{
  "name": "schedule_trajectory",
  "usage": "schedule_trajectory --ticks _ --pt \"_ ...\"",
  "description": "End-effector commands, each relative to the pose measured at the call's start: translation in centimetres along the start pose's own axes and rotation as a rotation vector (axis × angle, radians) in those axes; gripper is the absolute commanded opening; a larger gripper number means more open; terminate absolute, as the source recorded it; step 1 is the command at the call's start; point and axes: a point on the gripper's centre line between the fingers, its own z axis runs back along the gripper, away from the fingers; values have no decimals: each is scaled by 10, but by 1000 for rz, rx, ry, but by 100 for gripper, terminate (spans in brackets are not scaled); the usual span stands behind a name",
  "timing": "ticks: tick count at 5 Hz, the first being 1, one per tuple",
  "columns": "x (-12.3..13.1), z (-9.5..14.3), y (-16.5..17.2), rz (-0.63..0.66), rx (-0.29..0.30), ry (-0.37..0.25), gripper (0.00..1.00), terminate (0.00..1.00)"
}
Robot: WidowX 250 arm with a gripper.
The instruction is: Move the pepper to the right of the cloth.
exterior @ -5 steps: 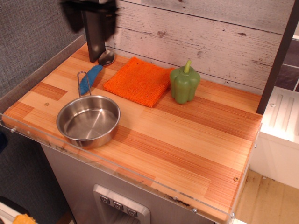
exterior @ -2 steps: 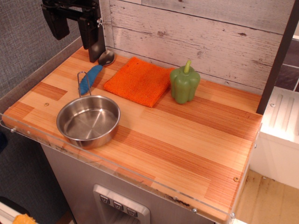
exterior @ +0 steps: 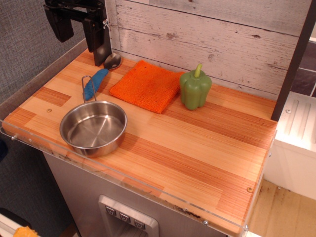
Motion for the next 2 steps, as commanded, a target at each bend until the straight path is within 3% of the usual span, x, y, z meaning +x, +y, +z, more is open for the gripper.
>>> schedule_trajectory --ticks 1,2 --pt "-9 21 -2 2 21 -40 100 0" --pt "-9 21 -2 2 21 -40 100 100"
